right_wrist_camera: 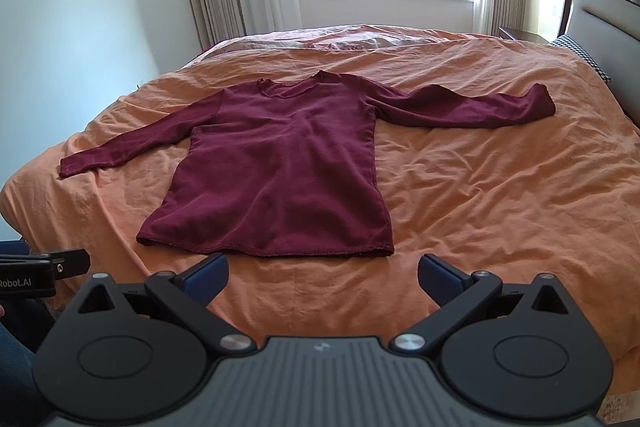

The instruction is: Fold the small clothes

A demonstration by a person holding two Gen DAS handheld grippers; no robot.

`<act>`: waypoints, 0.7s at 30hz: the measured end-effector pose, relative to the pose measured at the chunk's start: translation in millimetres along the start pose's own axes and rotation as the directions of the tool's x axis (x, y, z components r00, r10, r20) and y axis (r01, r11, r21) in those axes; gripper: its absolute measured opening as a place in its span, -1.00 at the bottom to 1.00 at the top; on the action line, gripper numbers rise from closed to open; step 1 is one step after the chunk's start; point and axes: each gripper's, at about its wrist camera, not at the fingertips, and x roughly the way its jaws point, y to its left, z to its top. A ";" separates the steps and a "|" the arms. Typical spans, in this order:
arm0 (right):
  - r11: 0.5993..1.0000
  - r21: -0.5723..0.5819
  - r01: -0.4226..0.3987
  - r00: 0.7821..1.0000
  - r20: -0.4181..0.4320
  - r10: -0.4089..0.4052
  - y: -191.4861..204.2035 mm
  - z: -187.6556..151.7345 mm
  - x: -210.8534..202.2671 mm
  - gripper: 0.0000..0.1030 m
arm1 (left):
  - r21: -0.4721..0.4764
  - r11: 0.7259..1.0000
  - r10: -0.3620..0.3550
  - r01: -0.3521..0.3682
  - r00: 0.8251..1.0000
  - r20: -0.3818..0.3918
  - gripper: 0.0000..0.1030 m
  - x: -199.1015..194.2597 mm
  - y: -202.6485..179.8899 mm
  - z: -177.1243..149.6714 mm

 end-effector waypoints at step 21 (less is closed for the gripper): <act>1.000 -0.005 0.004 1.000 -0.020 -0.004 0.5 4.4 5.6 1.00 | -0.004 1.000 -0.004 0.004 1.000 -0.016 0.99 6.4 -2.8 1.2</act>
